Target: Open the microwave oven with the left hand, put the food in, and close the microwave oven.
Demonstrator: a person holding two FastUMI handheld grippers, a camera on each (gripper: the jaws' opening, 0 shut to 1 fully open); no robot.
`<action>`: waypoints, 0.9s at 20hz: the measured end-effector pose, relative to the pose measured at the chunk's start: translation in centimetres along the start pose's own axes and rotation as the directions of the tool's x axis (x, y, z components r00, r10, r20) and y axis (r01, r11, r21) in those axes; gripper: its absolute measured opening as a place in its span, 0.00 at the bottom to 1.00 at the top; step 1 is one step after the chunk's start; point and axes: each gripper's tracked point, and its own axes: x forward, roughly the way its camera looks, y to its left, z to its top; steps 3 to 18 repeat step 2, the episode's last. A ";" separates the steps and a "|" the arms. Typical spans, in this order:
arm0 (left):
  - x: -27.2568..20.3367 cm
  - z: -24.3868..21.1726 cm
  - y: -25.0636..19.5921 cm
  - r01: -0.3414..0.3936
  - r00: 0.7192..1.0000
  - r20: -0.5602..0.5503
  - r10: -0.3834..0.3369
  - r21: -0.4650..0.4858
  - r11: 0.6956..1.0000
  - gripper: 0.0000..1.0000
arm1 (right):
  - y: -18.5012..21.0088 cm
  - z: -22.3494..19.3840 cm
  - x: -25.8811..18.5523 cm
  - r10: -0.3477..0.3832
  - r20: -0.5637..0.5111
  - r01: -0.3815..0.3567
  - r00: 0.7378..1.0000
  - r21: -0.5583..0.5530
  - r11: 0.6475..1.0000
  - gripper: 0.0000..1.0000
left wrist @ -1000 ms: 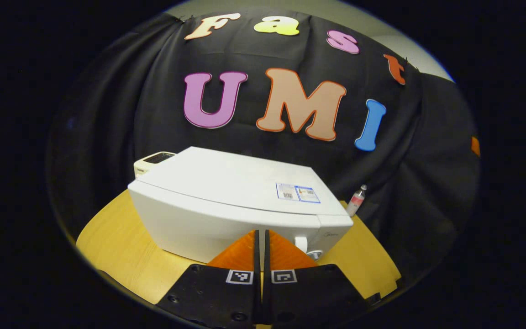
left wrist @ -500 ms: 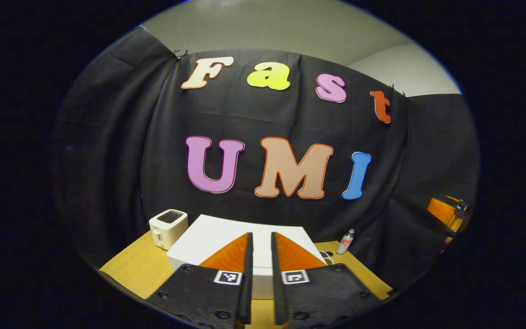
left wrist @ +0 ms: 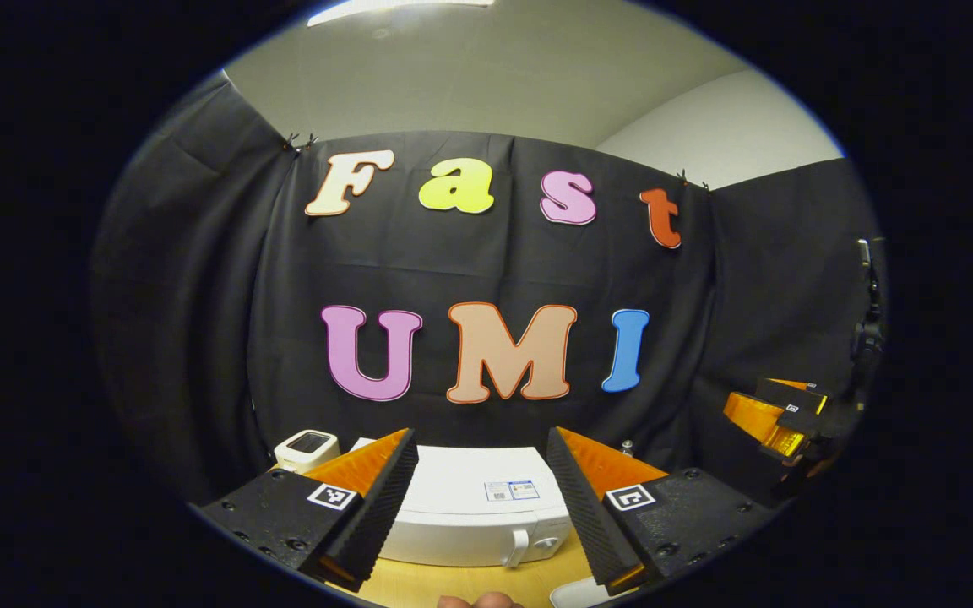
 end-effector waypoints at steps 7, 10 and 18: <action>-0.8 1.0 -0.6 0.009 1.000 0.021 -0.009 0.003 1.000 0.87 | 0.1 0.6 -0.5 -0.003 0.009 0.003 1.000 -0.003 1.000 0.95; -0.8 1.0 -0.6 0.009 1.000 0.021 -0.009 0.003 1.000 0.87 | 0.1 0.6 -0.5 -0.003 0.009 0.003 1.000 -0.003 1.000 0.95; -0.8 1.0 -0.6 0.009 1.000 0.021 -0.009 0.003 1.000 0.87 | 0.1 0.6 -0.5 -0.003 0.009 0.003 1.000 -0.003 1.000 0.95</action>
